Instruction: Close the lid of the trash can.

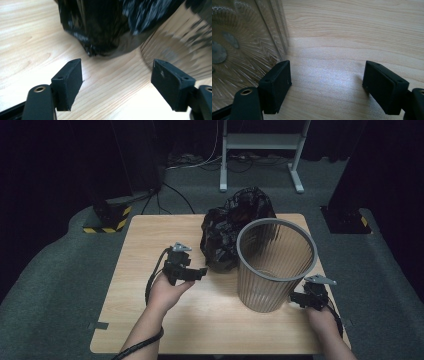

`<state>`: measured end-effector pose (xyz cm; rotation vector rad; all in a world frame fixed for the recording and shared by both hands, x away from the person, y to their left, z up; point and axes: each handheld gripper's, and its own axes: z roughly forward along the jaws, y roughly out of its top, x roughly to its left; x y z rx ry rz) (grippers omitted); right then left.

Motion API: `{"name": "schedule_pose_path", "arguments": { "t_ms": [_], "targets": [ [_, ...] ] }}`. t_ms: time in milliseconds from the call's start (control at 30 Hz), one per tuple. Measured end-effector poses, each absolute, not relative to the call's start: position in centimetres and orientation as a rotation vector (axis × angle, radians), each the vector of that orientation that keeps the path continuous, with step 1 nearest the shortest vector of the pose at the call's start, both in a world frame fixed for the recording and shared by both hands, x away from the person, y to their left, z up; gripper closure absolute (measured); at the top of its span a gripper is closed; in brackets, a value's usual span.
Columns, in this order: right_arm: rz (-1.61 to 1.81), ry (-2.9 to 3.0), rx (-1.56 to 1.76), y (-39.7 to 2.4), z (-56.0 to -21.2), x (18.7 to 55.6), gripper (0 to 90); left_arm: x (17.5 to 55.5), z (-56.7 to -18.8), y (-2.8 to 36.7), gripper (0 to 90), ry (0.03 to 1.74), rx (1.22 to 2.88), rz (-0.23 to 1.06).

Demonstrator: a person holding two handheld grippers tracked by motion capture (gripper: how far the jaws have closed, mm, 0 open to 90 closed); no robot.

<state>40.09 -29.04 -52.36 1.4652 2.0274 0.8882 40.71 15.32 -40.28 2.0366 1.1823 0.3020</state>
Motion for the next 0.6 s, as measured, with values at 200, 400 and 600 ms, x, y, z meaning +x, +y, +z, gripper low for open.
{"name": "schedule_pose_path", "arguments": {
  "t_ms": [200, 400, 600],
  "targets": [
    [0.887, 2.027, 1.464, -29.0, -52.4, 40.1, 22.5, 40.4, -44.3, 15.7, 20.1, 1.232, 2.084, 0.302],
    [0.886, 2.026, 1.465, -29.0, -52.4, 40.1, 22.5, 40.0, -48.0, 16.3, 18.2, 1.261, 2.127, 0.341],
    [0.885, 2.025, 1.465, -29.0, -52.4, 40.1, 22.5, 39.6, -50.6, 16.4, 18.1, 1.274, 2.126, 0.381]
  ]
}}
